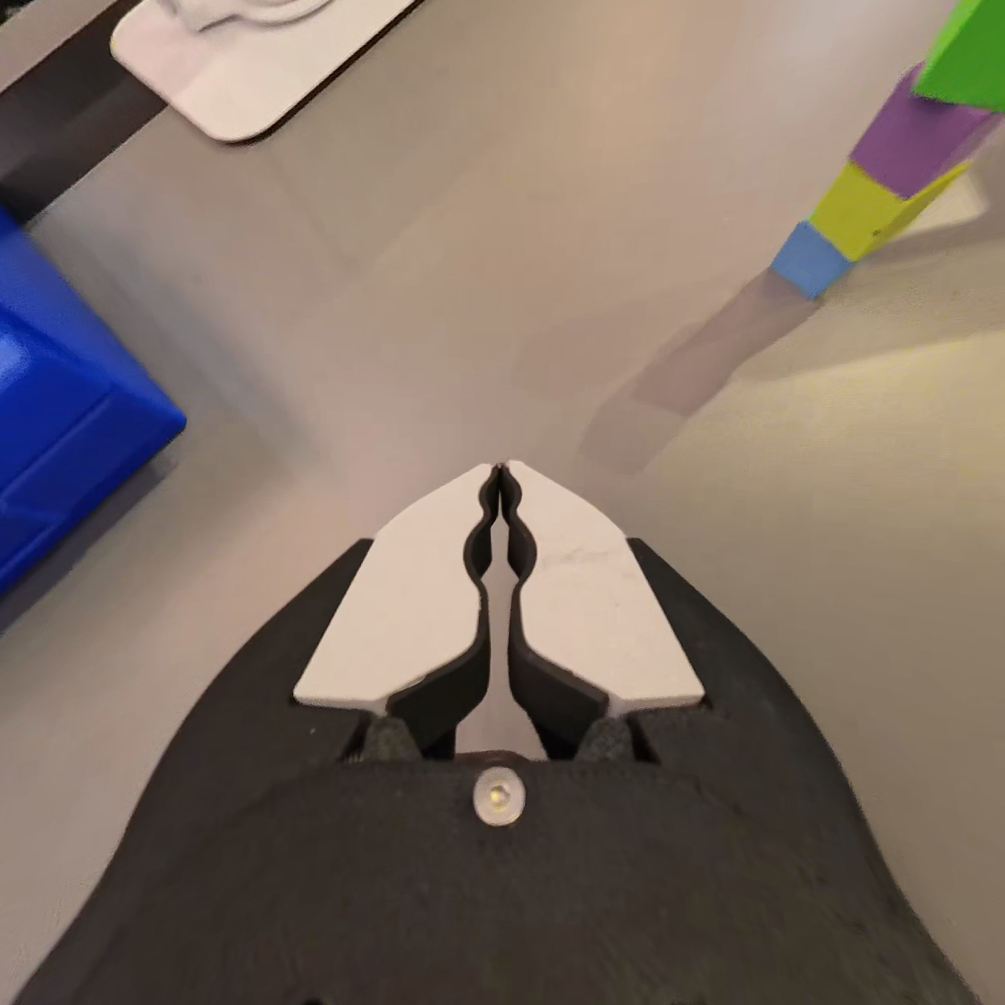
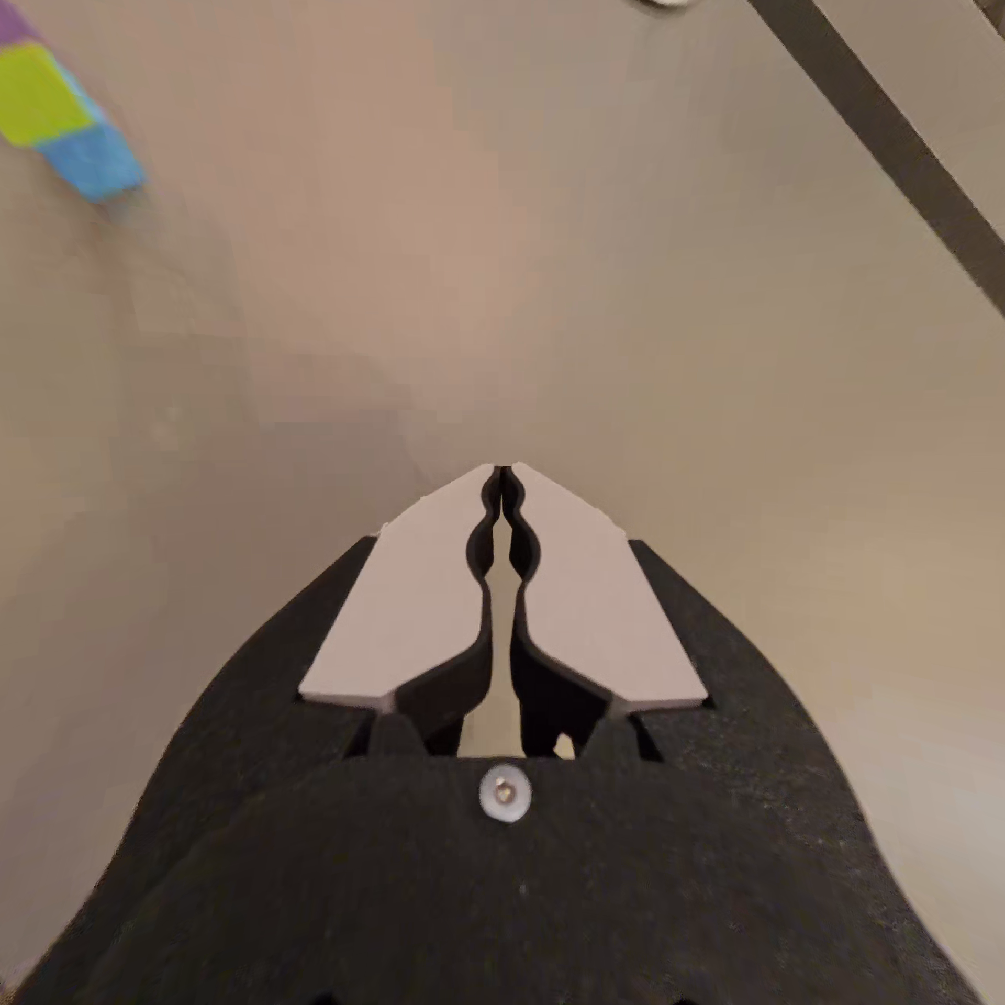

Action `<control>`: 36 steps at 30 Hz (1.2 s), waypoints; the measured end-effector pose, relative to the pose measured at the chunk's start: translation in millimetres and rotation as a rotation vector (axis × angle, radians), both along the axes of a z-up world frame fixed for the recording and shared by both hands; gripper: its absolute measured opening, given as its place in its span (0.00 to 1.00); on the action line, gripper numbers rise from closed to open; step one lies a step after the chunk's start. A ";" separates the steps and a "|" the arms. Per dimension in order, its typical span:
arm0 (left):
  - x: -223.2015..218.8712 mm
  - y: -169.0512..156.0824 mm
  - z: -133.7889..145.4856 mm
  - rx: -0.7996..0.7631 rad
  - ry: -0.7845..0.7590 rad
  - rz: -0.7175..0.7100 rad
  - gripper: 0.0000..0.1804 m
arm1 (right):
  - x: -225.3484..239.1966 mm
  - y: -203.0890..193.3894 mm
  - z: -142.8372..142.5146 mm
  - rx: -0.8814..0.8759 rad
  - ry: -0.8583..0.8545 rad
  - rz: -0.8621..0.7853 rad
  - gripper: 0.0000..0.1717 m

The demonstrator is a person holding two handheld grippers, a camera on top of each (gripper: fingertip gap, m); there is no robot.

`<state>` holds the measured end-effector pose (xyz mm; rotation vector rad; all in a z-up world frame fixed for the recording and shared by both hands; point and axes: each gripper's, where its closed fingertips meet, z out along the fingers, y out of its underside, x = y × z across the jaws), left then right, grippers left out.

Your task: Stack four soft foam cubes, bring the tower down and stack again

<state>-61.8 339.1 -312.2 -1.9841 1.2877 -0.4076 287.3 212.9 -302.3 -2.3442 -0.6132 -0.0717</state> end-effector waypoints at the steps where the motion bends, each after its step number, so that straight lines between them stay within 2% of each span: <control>1: -6.6 3.2 -2.8 0.005 0.009 0.034 0.00 | 12.5 -3.6 -7.0 0.005 0.004 -0.042 0.00; 6: -15.6 18.9 -5.8 -0.041 -0.067 0.182 0.00 | 53.2 -5.8 -27.0 0.073 0.030 -0.204 0.00; 11: -7.8 21.5 -21.4 -0.059 -0.045 0.211 0.00 | 67.4 -0.1 -40.1 0.098 0.057 -0.252 0.00; 17: -9.1 22.9 -33.3 -0.090 -0.046 0.234 0.00 | 67.5 0.0 -41.3 0.102 0.050 -0.247 0.00; 27: -8.9 24.3 -36.4 -0.049 0.006 0.244 0.00 | 67.8 0.3 -41.4 0.105 0.062 -0.247 0.00; 36: -0.9 13.5 -35.0 -0.050 -0.006 0.276 0.00 | 67.8 0.4 -41.6 0.104 0.068 -0.246 0.00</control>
